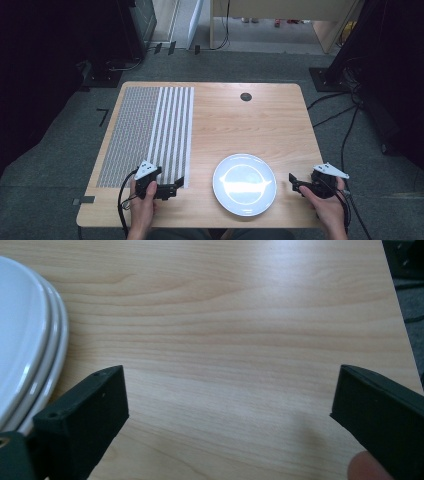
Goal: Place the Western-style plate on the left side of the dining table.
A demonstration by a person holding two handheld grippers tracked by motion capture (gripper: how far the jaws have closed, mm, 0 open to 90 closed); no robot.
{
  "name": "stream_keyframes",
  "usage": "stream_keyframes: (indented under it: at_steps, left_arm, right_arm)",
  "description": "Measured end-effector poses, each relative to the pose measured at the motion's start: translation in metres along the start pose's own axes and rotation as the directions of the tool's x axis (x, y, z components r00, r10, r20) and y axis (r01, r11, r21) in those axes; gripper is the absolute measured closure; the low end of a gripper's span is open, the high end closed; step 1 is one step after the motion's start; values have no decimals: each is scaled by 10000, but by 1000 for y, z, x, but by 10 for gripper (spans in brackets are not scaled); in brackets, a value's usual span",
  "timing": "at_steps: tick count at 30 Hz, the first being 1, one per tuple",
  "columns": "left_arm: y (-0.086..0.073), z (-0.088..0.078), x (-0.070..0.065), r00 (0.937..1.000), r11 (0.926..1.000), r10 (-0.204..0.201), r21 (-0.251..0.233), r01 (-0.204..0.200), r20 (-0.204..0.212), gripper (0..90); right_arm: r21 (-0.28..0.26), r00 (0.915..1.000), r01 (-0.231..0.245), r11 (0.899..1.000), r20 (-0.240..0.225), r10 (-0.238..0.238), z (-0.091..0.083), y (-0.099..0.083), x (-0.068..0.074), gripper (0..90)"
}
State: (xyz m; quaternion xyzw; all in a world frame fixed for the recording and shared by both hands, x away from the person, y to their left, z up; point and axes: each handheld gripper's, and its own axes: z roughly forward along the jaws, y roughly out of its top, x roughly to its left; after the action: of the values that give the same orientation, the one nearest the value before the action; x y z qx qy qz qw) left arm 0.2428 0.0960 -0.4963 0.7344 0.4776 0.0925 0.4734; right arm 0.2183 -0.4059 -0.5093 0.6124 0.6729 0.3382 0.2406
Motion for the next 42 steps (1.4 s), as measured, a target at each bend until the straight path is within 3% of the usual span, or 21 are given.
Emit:
stream_keyframes:
  at_steps: [3,10,14,15,18,20,23,28,32,33,35,40,42]
  left_arm:
    - [-1,6,-11,9995,9997,182,137,-186,252,0]
    - [-6,15,-27,9974,9986,433,290,-451,574,0]
    - [-9,22,-40,9952,9972,610,395,-641,770,0]
    - [-9,23,-42,9946,9974,582,377,-616,855,0]
    - [-10,26,-50,9931,9961,736,424,-778,911,0]
    - [-12,29,-54,9924,9947,853,497,-899,888,0]
    - [-13,32,-59,9915,9944,848,550,-906,991,0]
    - [-15,35,-65,9889,9929,931,629,-1009,1160,3]
    - [-17,39,-73,9877,9906,1065,735,-1153,1146,69]
    - [-18,40,-74,9863,9896,1085,812,-1190,1240,73]
    - [-19,42,-78,9858,9902,998,841,-1117,1348,170]
    - [-21,44,-83,9809,9892,969,929,-1137,1686,177]
    - [-22,45,-84,9795,9890,981,919,-1156,1762,244]
  right_arm:
    - [-295,9999,-108,9995,-133,104,-3,5,9,70]
    - [-444,9990,-282,9986,-347,267,-5,9,21,143]
    - [-783,9983,55,9969,-581,-101,-7,10,32,310]
    - [-783,9983,55,9969,-581,-101,-7,10,32,310]
    - [-870,9942,311,9957,-998,-397,-9,10,40,455]
    - [-867,9923,288,9958,-1179,-390,-9,10,41,494]
    - [-706,9829,-82,9975,-1839,-50,-9,11,45,579]
    - [-667,9816,-294,9973,-1901,162,-9,11,48,645]
    - [-410,9785,-116,9991,-2061,29,-10,12,50,710]
    - [-295,9786,-63,9995,-2060,1,-10,12,50,717]
    - [-238,9781,-122,9996,-2081,70,-9,11,51,722]
    - [-117,9731,-151,9998,-2303,120,-8,11,52,711]
    - [-60,9694,-208,9998,-2449,187,-7,10,52,719]
